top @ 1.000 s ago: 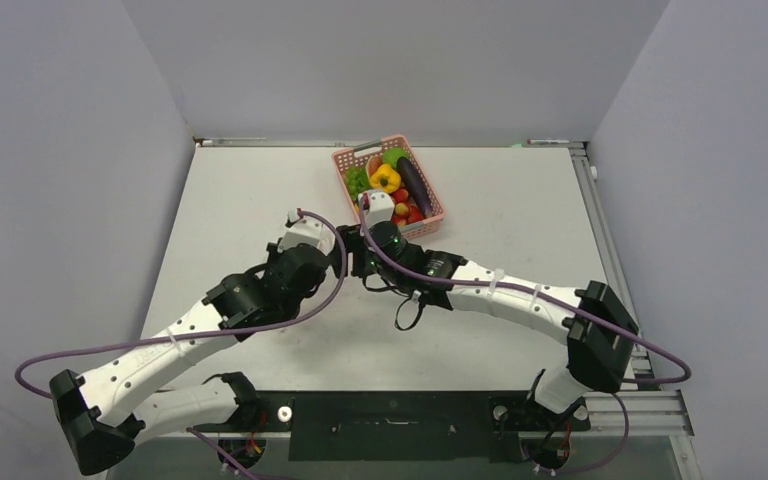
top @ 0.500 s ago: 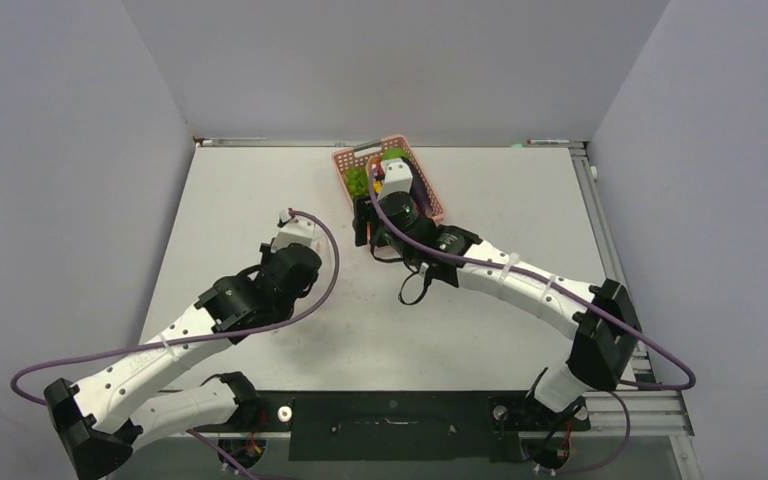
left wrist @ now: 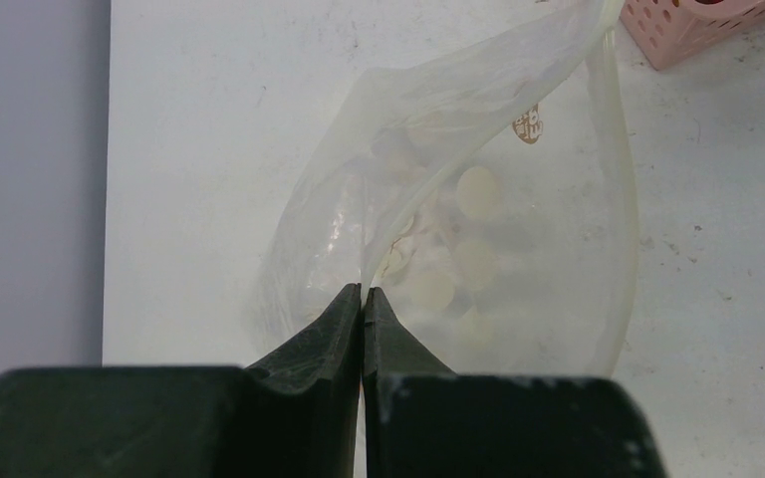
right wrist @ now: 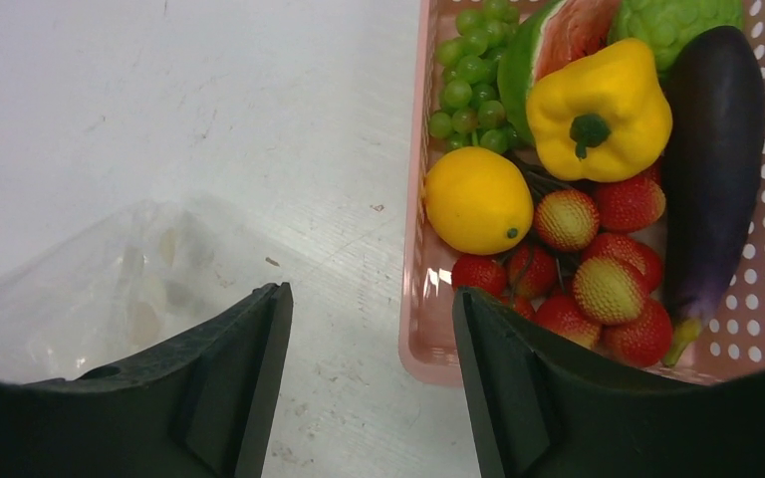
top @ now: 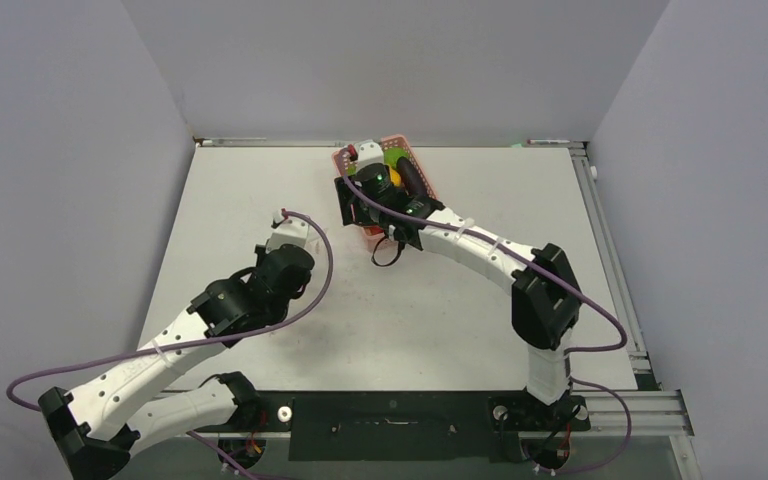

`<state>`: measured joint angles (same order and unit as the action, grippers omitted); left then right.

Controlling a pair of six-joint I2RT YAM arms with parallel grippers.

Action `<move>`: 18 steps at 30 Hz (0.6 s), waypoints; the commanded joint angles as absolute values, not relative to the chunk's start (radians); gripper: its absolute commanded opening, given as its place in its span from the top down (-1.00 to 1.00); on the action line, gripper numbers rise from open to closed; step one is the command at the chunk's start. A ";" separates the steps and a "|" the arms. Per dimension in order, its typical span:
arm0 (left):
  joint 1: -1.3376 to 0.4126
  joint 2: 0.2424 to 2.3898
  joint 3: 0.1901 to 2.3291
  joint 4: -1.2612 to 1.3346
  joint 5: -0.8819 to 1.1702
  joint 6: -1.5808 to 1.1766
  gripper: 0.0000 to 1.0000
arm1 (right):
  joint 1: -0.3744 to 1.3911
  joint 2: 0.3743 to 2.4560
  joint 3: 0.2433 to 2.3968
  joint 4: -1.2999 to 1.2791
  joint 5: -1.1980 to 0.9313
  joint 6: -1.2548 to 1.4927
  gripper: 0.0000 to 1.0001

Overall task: Place the food in the zip-top bag and seal the zipper
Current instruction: Open the zipper of the food storage bag at the center of the board, then move the bin to the center of the board.

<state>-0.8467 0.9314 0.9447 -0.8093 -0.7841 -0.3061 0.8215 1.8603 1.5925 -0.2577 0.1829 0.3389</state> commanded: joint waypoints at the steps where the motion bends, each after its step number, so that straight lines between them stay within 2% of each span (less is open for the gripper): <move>1: -0.838 0.906 0.948 -0.761 -0.778 -0.310 1.00 | 0.804 1.941 1.713 -0.275 0.152 0.297 -0.20; 18: -0.819 0.890 0.941 -0.751 -0.744 -0.296 1.00 | 0.753 2.214 1.961 -0.318 0.120 0.273 -0.06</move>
<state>-0.8288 0.9096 0.9379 -0.8036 -0.7567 -0.3054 0.7639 2.1830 1.8896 -0.3206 0.1272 0.2874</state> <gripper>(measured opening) 0.003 0.536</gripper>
